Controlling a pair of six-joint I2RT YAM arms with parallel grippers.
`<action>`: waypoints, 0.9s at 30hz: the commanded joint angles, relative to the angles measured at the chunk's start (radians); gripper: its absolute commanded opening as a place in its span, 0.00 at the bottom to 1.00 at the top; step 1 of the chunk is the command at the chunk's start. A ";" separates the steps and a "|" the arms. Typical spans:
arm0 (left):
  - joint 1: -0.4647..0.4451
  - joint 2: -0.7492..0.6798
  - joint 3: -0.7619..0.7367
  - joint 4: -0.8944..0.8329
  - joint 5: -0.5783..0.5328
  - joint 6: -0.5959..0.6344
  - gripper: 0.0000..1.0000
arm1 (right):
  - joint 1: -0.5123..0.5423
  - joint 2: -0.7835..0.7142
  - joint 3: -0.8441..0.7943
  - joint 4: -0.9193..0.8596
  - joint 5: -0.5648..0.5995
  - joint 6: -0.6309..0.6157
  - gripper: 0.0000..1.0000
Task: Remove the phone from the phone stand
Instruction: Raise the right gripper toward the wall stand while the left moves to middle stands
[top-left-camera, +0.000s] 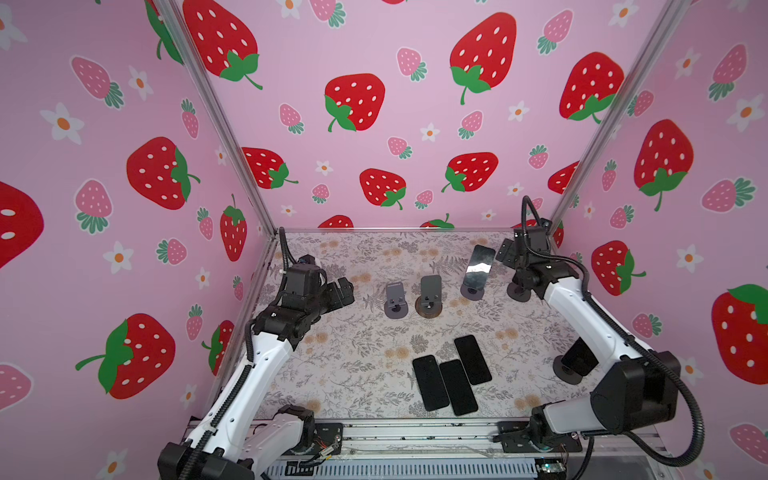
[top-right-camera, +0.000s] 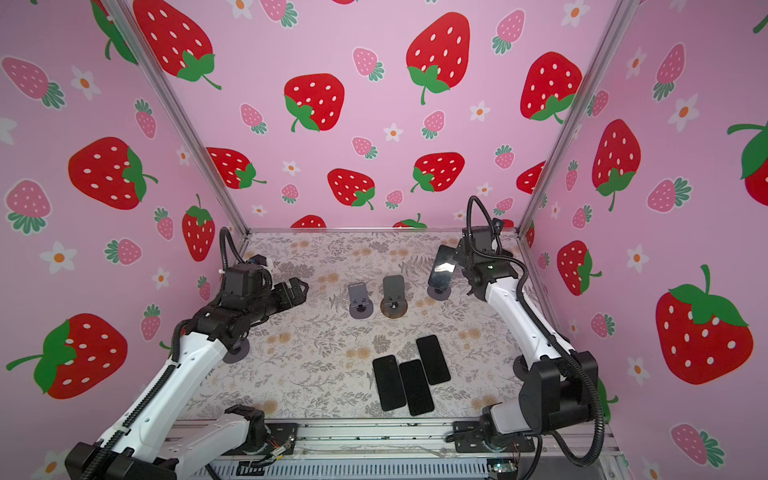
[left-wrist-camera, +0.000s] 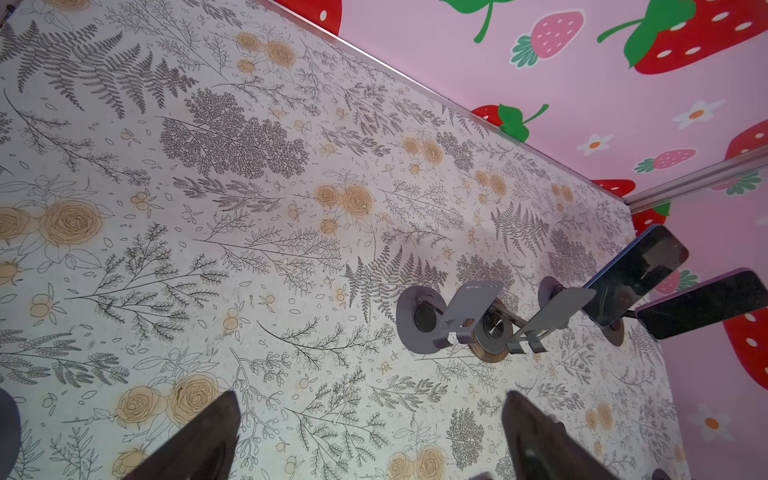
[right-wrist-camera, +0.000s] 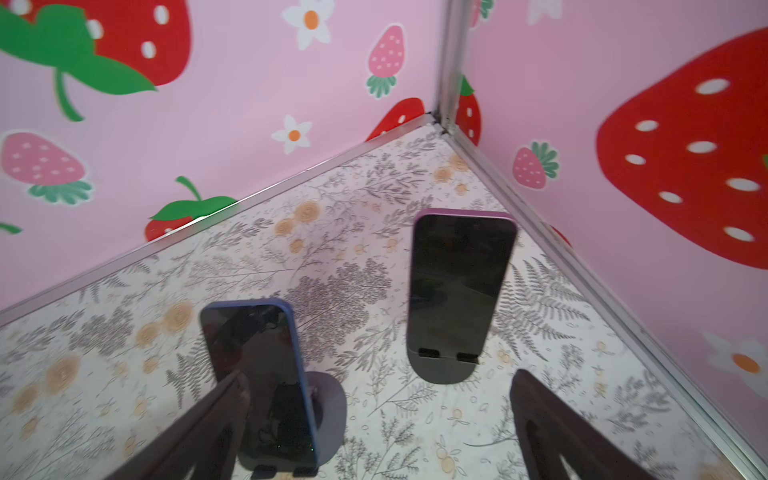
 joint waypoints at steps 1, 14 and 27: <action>0.004 -0.006 -0.025 0.024 0.027 0.003 1.00 | -0.009 -0.050 -0.008 -0.143 0.177 0.127 1.00; -0.041 0.063 0.009 0.066 0.131 -0.014 1.00 | -0.225 -0.321 -0.156 -0.290 0.246 0.159 1.00; -0.223 0.162 0.148 0.025 0.018 0.019 1.00 | -0.481 -0.450 -0.344 -0.250 0.172 0.095 1.00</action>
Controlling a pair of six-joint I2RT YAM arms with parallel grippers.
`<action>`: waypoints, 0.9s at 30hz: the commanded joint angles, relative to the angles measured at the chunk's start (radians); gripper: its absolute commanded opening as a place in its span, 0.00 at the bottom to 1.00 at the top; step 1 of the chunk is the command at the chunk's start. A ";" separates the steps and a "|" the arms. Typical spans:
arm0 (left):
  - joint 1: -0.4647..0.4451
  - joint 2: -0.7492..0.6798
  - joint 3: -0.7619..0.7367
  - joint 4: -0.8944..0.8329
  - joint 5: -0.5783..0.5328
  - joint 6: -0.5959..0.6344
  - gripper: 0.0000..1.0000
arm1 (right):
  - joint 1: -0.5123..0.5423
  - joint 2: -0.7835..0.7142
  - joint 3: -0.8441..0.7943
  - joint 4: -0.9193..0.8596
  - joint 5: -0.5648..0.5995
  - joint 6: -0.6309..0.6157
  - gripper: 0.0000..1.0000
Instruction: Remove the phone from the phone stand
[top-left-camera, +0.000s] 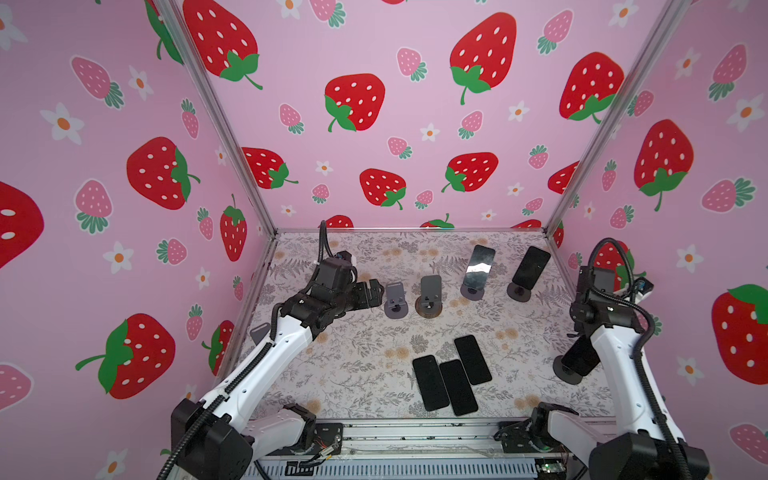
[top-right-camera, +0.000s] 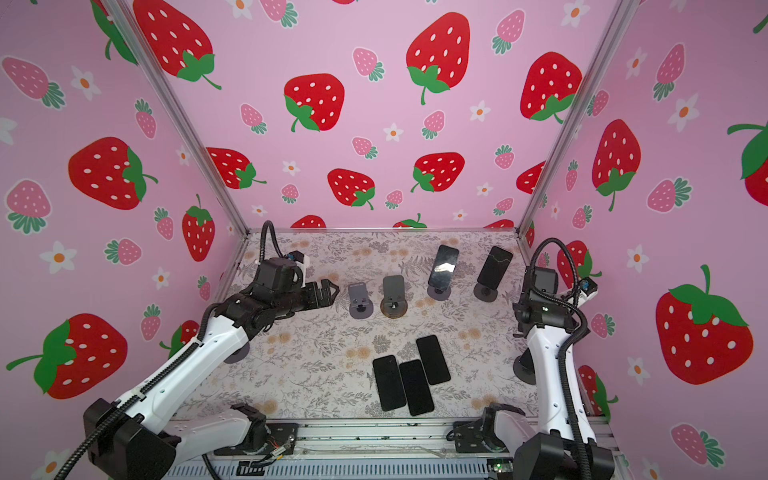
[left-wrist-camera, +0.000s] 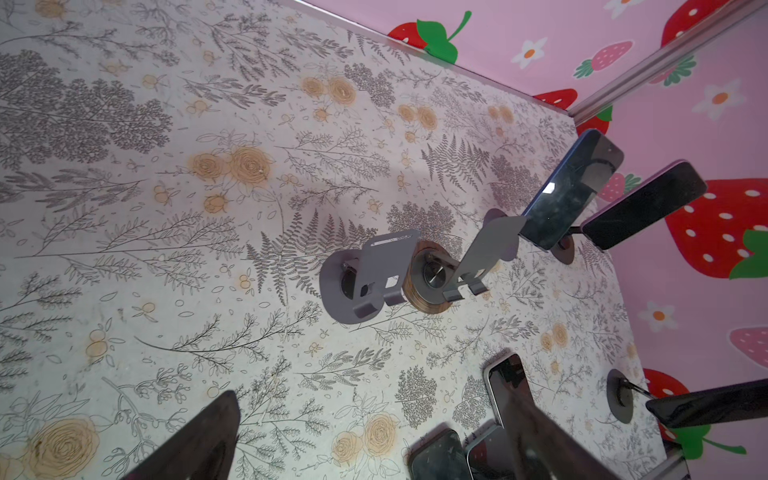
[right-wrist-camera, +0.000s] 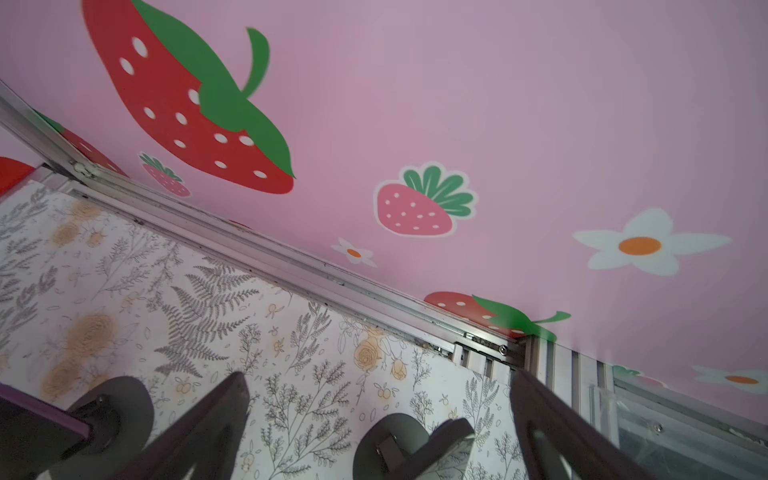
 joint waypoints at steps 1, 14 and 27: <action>-0.015 0.008 0.067 -0.027 -0.023 0.018 1.00 | -0.045 -0.052 -0.050 0.059 -0.067 -0.036 1.00; -0.094 0.061 0.114 -0.037 -0.054 0.011 1.00 | -0.092 -0.079 -0.201 0.108 -0.261 -0.082 1.00; -0.124 0.111 0.147 -0.032 -0.049 0.008 1.00 | -0.092 -0.104 -0.282 0.136 -0.314 -0.076 0.94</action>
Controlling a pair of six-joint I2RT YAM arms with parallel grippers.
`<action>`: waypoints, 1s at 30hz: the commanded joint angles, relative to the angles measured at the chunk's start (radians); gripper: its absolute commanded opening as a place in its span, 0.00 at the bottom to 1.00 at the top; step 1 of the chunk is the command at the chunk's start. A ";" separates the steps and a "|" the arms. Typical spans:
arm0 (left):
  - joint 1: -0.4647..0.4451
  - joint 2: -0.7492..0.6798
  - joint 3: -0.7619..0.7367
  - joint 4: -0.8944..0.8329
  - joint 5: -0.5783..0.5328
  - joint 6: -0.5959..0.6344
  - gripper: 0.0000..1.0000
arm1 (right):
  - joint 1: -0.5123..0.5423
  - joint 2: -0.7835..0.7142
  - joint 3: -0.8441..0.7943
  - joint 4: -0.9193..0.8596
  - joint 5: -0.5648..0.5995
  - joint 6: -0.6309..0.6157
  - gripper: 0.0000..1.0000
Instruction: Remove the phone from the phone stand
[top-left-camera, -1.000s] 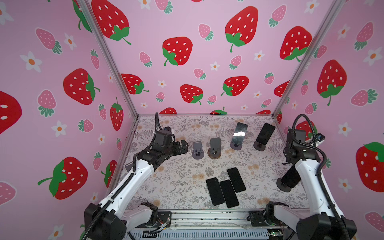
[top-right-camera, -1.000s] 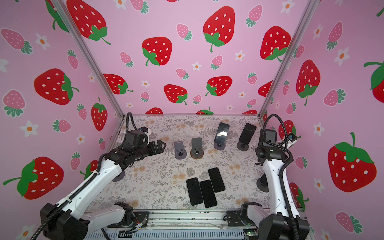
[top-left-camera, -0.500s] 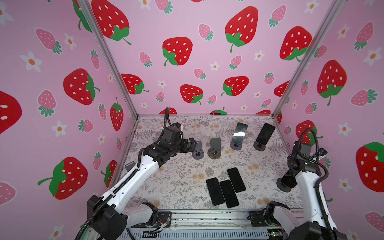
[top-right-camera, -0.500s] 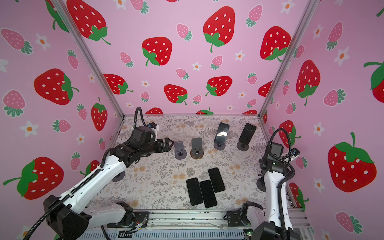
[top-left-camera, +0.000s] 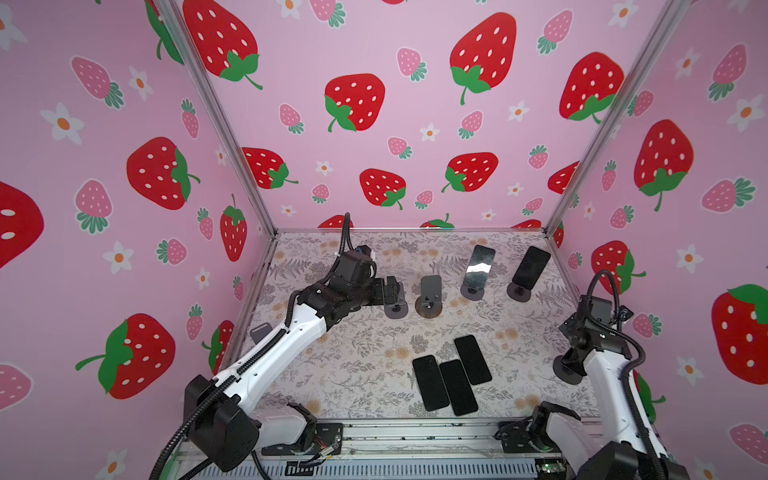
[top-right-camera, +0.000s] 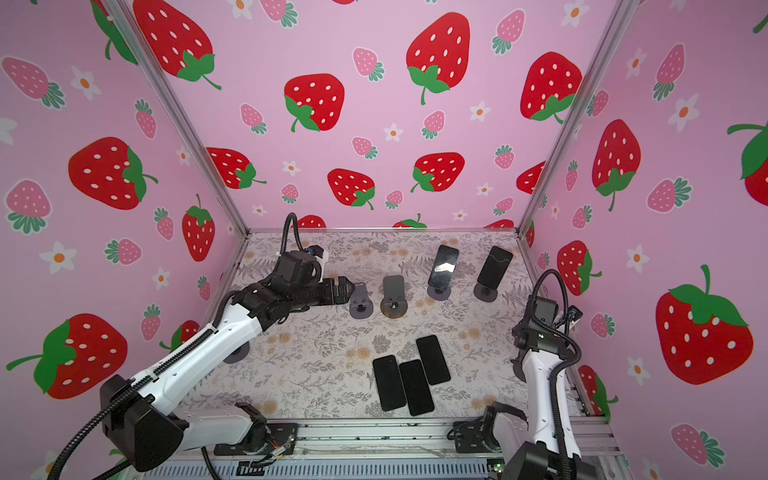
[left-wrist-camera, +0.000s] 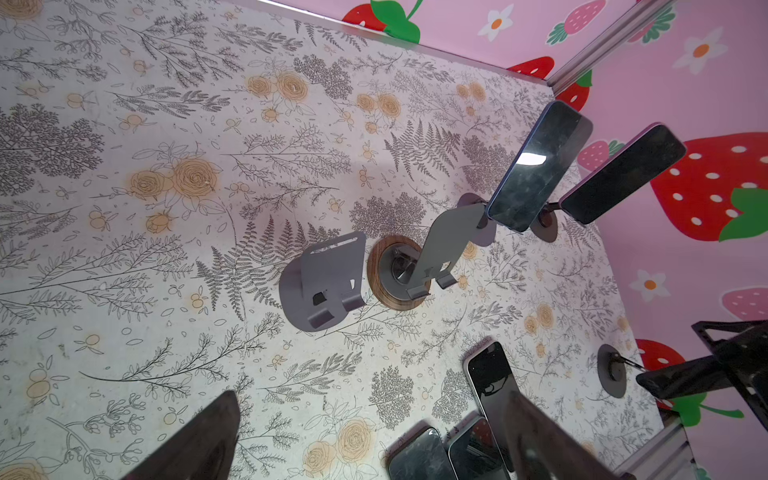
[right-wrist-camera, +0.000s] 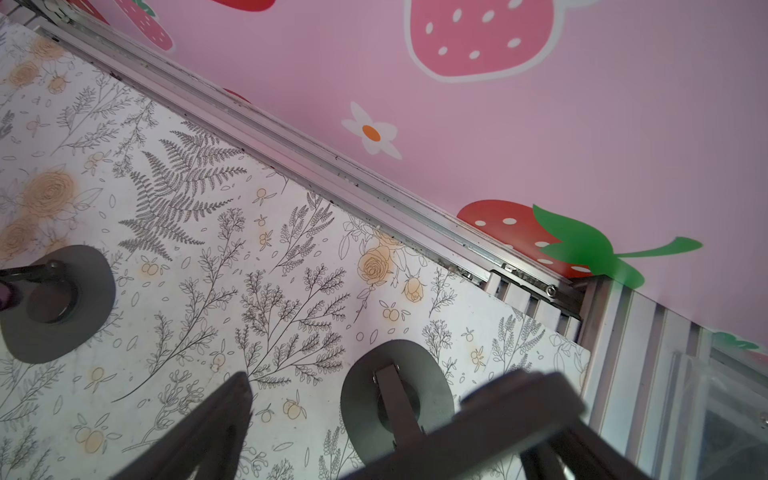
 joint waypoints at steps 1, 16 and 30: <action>-0.011 0.008 0.040 -0.012 -0.013 -0.003 1.00 | -0.005 -0.045 -0.021 0.009 -0.030 0.028 0.93; -0.016 0.030 0.017 0.022 0.010 -0.016 1.00 | -0.004 -0.024 -0.001 -0.018 -0.064 0.025 0.95; -0.016 0.069 0.036 0.046 0.053 -0.023 1.00 | -0.004 0.052 0.096 -0.159 -0.109 0.018 1.00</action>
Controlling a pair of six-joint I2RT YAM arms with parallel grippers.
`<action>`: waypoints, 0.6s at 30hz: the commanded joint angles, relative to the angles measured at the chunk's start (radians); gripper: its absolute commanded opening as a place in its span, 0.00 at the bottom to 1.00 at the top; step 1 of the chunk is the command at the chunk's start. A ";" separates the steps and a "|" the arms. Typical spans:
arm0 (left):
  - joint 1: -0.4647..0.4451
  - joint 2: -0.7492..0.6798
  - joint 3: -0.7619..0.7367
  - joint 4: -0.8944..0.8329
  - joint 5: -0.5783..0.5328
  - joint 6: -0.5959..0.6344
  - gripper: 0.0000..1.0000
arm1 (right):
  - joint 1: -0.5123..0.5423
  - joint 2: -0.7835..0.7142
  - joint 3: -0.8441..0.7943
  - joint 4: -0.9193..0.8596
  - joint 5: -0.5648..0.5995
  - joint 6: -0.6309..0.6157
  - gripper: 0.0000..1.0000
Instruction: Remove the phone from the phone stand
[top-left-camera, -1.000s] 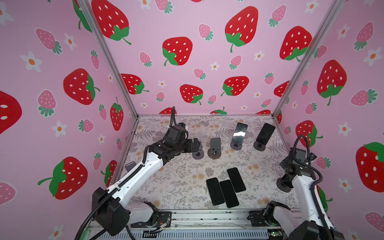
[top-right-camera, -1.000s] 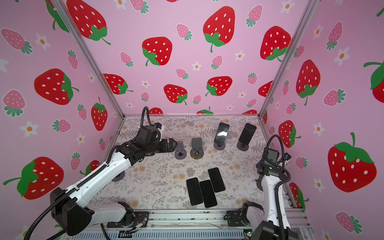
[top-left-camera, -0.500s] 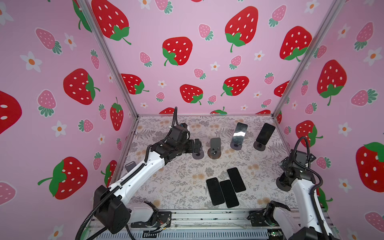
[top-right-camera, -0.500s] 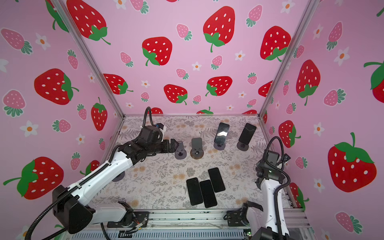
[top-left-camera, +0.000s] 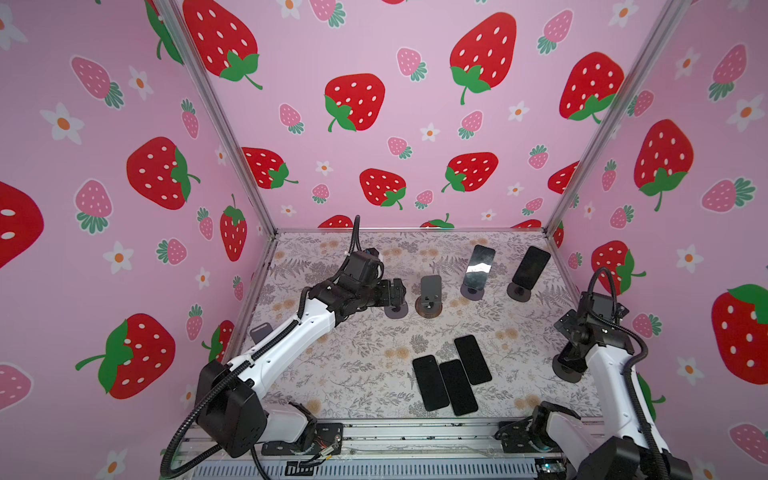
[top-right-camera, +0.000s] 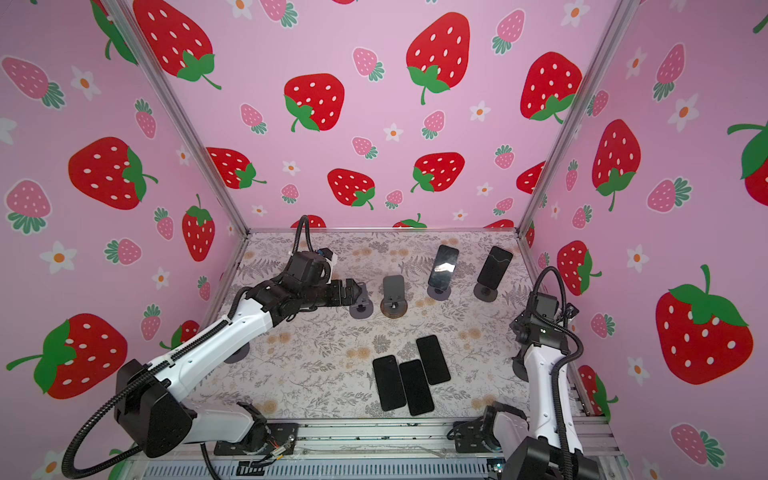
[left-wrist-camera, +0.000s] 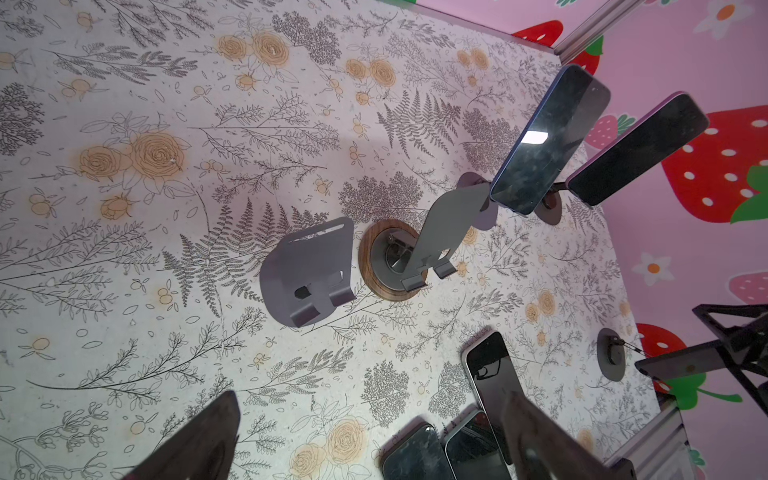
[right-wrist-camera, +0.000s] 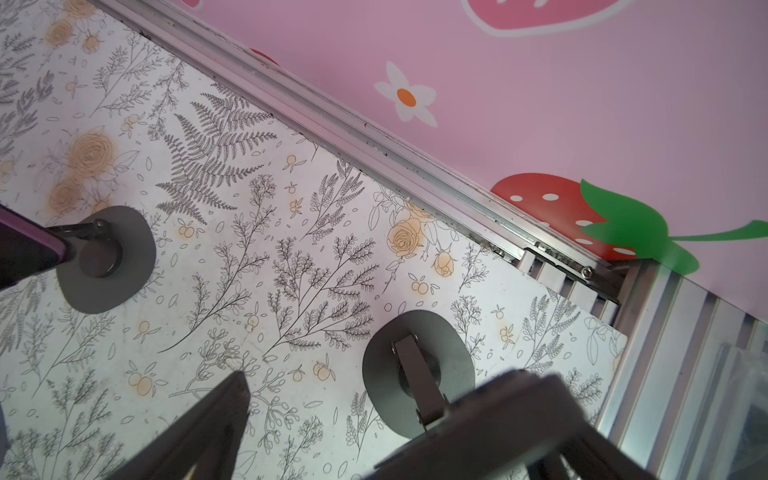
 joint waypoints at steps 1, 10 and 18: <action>-0.004 0.002 0.036 0.022 0.017 -0.006 1.00 | -0.004 0.023 0.036 -0.086 0.004 0.011 1.00; -0.004 0.011 0.023 0.040 0.033 -0.016 1.00 | -0.004 0.090 0.083 -0.150 0.020 -0.032 1.00; -0.003 0.013 0.009 0.057 0.032 -0.013 1.00 | -0.003 0.046 0.098 -0.165 0.069 -0.070 0.99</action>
